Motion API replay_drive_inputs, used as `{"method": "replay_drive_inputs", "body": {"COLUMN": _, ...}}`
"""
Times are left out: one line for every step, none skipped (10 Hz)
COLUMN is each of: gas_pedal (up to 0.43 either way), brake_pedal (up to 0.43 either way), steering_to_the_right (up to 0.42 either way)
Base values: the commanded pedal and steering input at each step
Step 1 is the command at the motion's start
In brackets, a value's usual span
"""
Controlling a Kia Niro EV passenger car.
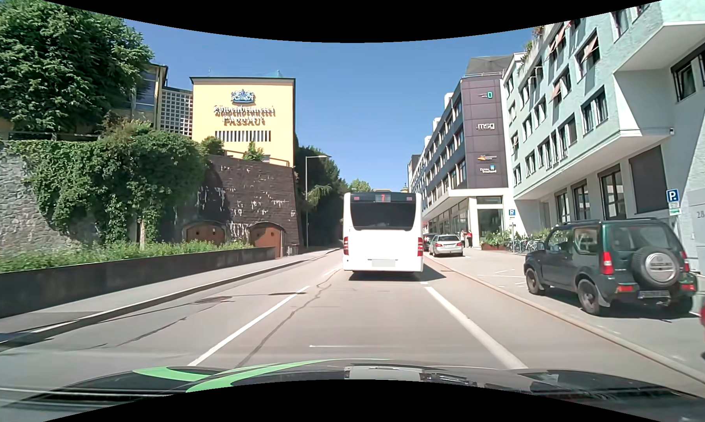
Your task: Follow the waypoints while adhering to traffic rules and regulations
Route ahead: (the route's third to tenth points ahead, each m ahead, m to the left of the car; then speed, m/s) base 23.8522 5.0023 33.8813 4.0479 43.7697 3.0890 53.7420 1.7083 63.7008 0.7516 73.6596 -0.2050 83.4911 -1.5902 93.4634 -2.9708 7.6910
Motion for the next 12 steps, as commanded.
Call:
{"method": "replay_drive_inputs", "body": {"gas_pedal": 0.15, "brake_pedal": 0.0, "steering_to_the_right": 0.034}}
{"method": "replay_drive_inputs", "body": {"gas_pedal": 0.15, "brake_pedal": 0.0, "steering_to_the_right": 0.03}}
{"method": "replay_drive_inputs", "body": {"gas_pedal": 0.15, "brake_pedal": 0.0, "steering_to_the_right": 0.022}}
{"method": "replay_drive_inputs", "body": {"gas_pedal": 0.15, "brake_pedal": 0.0, "steering_to_the_right": 0.018}}
{"method": "replay_drive_inputs", "body": {"gas_pedal": 0.138, "brake_pedal": 0.0, "steering_to_the_right": 0.017}}
{"method": "replay_drive_inputs", "body": {"gas_pedal": 0.138, "brake_pedal": 0.0, "steering_to_the_right": 0.016}}
{"method": "replay_drive_inputs", "body": {"gas_pedal": 0.138, "brake_pedal": 0.0, "steering_to_the_right": 0.016}}
{"method": "replay_drive_inputs", "body": {"gas_pedal": 0.138, "brake_pedal": 0.0, "steering_to_the_right": 0.02}}
{"method": "replay_drive_inputs", "body": {"gas_pedal": 0.138, "brake_pedal": 0.0, "steering_to_the_right": 0.023}}
{"method": "replay_drive_inputs", "body": {"gas_pedal": 0.138, "brake_pedal": 0.0, "steering_to_the_right": 0.023}}
{"method": "replay_drive_inputs", "body": {"gas_pedal": 0.138, "brake_pedal": 0.0, "steering_to_the_right": 0.023}}
{"method": "replay_drive_inputs", "body": {"gas_pedal": 0.138, "brake_pedal": 0.0, "steering_to_the_right": 0.022}}
